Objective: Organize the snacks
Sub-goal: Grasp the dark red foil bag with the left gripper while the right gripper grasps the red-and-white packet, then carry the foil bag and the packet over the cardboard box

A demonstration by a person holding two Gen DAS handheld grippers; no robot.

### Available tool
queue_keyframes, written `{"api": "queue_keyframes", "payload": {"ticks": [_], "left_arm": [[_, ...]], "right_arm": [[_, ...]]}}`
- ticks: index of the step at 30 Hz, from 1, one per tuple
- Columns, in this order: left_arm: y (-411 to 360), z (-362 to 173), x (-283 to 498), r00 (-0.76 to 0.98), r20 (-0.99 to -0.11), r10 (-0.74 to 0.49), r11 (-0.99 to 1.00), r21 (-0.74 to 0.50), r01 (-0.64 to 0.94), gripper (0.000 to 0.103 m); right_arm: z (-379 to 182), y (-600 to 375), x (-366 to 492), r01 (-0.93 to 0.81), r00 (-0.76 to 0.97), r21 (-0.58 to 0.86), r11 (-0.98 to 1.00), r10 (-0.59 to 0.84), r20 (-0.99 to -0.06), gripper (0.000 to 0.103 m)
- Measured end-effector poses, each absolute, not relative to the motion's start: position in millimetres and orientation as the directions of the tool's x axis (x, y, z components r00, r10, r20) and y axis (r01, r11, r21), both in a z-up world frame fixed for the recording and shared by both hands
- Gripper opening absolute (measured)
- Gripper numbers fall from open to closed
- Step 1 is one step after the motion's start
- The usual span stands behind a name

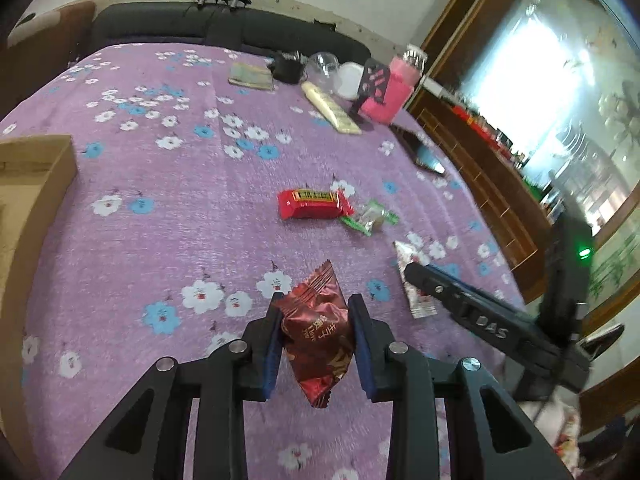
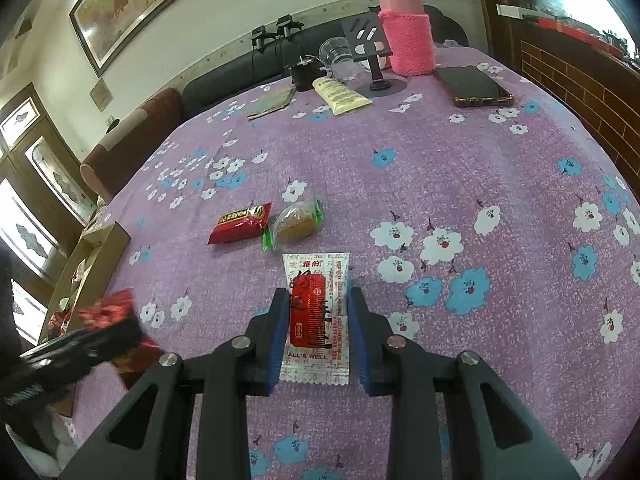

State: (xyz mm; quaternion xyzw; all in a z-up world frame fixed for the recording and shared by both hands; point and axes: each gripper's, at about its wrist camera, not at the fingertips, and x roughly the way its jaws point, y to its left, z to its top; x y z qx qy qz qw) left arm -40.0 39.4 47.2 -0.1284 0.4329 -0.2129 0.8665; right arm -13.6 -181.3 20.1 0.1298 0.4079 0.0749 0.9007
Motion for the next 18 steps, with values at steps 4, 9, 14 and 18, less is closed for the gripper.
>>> {"api": "queue_keyframes", "payload": {"ticks": [4,9,14,18], "left_arm": [[62,60,-52,0.562,-0.654,-0.507,0.857,-0.454,0.244,0.032],[107,73,-69,0.607,-0.603,-0.518,0.832,-0.52,0.194,0.032],[162,82,-89,0.671,-0.58,-0.461,0.839,-0.531,0.117,0.032],[206,84,-104,0.715,-0.577,-0.395,0.85,-0.524,0.046,0.032]], "right_arm": [[20,-182,-14,-0.02,0.661,0.294,0.956,0.233,-0.713,0.028],[21,-181,-15,-0.016,0.664,0.289,0.957,0.226,-0.713,0.028],[27,-174,-18,-0.028,0.644,0.345,0.938,0.281,-0.712,0.028],[42,-148,-21,-0.081,0.627,0.371,0.925,0.336,-0.702,0.028]]}}
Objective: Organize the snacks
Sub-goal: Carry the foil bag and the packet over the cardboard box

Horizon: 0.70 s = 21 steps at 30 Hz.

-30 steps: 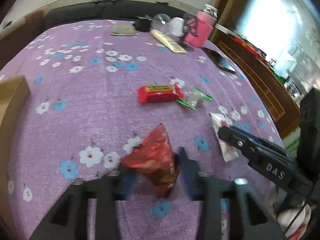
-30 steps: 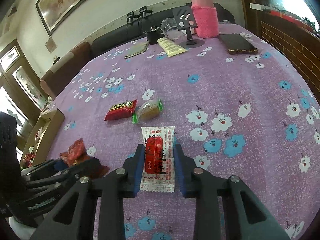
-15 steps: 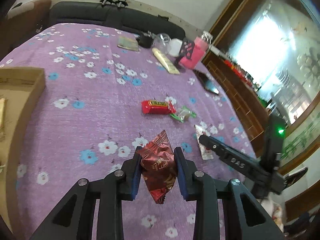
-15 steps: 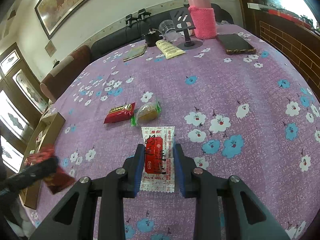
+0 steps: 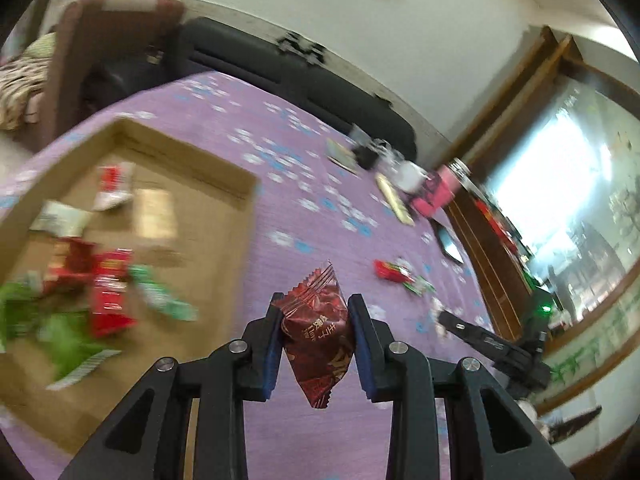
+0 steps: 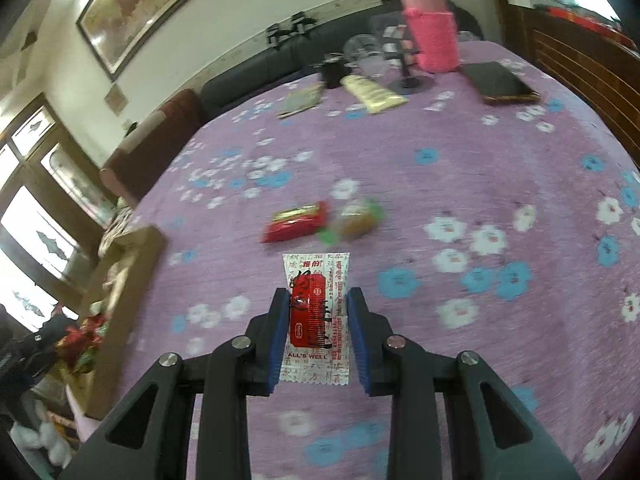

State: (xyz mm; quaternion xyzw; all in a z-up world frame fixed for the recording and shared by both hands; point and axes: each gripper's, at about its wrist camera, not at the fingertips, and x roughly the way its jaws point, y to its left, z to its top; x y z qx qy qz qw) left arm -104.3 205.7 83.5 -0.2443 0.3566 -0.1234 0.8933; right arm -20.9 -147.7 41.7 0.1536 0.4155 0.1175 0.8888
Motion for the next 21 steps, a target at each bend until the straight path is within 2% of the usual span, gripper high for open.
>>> {"api": "queue_keyframes", "payload": {"ticks": [9,21], "left_arm": [[279,67,-129,0.753,-0.596,-0.279,0.843,-0.528,-0.106,0.032],[289,39,-134,0.701,-0.635,-0.325,0.83,-0.547,-0.111,0.032]], "right_arm": [[78,-52,-23,-0.276,0.57,0.375,0.885,0.465,-0.677,0.028],[80,100,-25,-0.488,0.433,0.31,0.816,0.535,-0.726,0.029]]}}
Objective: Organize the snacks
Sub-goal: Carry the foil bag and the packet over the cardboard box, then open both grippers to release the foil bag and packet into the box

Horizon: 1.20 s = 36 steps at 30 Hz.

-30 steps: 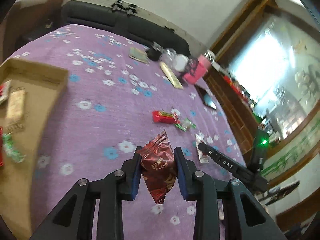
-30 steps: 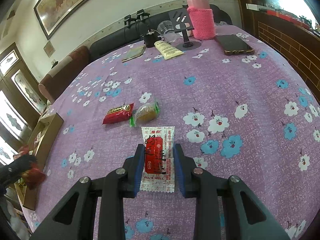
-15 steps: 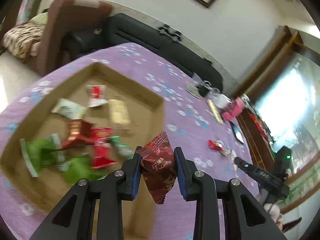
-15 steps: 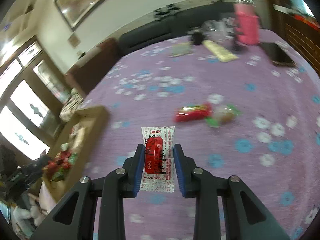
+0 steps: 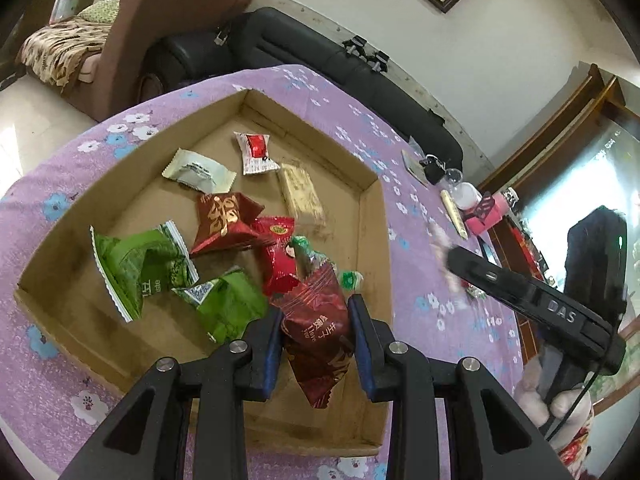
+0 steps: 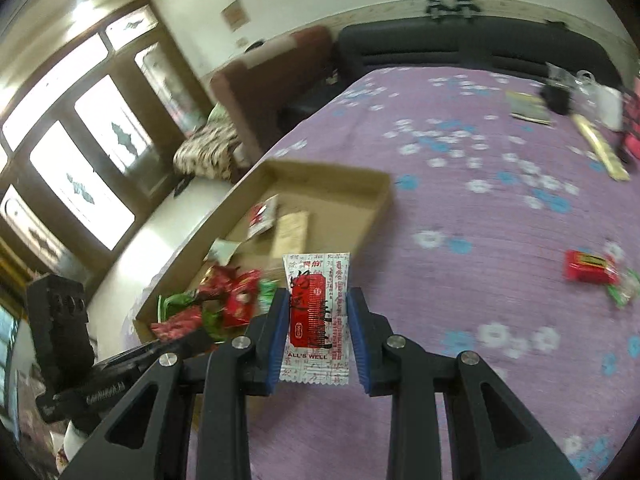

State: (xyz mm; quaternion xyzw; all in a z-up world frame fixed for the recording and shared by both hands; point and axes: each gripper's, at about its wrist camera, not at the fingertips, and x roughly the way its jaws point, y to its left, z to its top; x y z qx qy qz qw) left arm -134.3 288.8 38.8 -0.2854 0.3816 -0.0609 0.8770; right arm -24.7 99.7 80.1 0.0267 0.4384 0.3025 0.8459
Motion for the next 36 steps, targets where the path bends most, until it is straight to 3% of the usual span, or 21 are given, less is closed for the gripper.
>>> {"api": "queue_keyframes", "payload": {"ticks": [8,23,30,36], "left_arm": [[286,39,-136,0.686,-0.653,-0.322,0.856,-0.511,-0.084,0.032],[289,39,-137,0.694,-0.633,-0.343,0.84,-0.538,-0.075,0.033],[289,44,-139,0.703,-0.613,-0.362,0.824,-0.563,-0.066,0.052],[301,55,-149,0.755,-0.569,-0.327,0.805,-0.586,-0.093,0.054]], "right_arm": [[60,165,-22,-0.55,0.414,0.203,0.81,0.475,-0.776,0.029],[50,182,-11,-0.537,0.441,0.129,0.834,0.407,-0.8,0.029],[44,183,0,-0.509,0.452,0.137,0.85,0.4,-0.797,0.03],[53,166,1,-0.477,0.467,0.179,0.861,0.42,-0.778,0.036]]}}
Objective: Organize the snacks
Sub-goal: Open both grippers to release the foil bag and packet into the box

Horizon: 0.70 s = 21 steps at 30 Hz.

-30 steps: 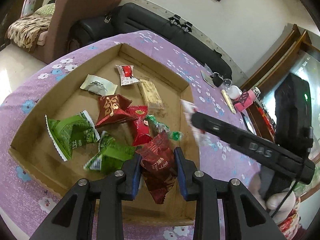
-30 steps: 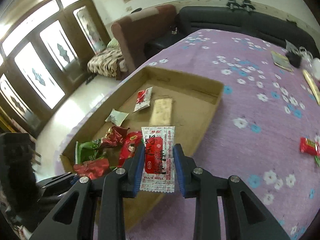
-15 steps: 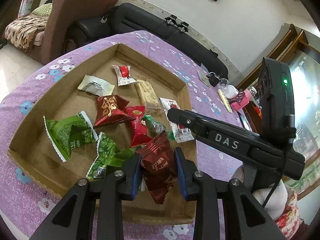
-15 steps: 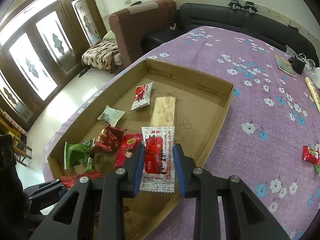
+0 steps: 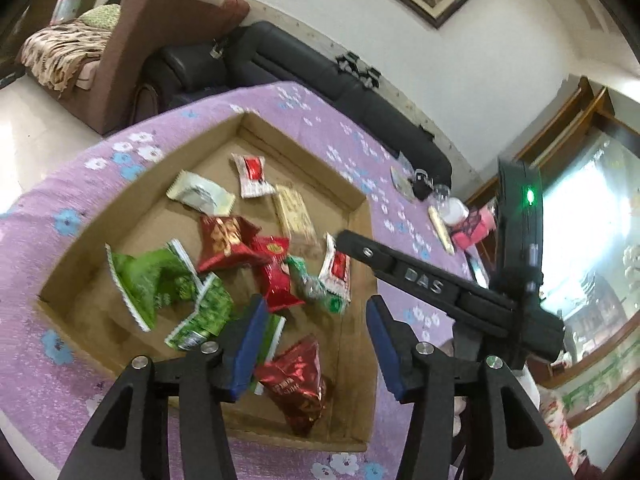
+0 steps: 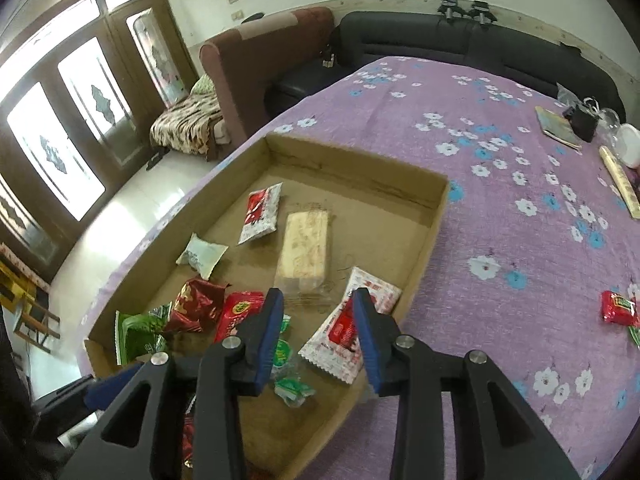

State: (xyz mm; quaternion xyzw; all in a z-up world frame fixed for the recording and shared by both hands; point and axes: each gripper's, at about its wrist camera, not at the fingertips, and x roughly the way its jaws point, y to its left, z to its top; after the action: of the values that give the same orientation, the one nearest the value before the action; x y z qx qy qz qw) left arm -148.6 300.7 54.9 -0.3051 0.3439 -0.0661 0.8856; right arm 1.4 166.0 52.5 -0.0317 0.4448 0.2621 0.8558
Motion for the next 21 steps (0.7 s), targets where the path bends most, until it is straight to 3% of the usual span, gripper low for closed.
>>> {"api": "queue_keyframes", "payload": {"ticks": [8,13,21], "left_arm": [[301,66,-156,0.788,-0.524,-0.324,0.783,-0.616,-0.088,0.062],[294,72,-159,0.815,-0.449,-0.365,0.748,-0.663,-0.031,0.079],[273,88,-161,0.832,-0.383,-0.402,0.751,-0.657,0.061,0.08]], "right_arm": [[58,134,3,-0.429,0.477,0.238,0.871,0.442,-0.76,0.037],[54,115,1,-0.403,0.478,0.255,0.879,0.44,-0.76,0.038],[48,70,3,-0.343,0.495,0.277,0.897,0.424,-0.759,0.039]]}}
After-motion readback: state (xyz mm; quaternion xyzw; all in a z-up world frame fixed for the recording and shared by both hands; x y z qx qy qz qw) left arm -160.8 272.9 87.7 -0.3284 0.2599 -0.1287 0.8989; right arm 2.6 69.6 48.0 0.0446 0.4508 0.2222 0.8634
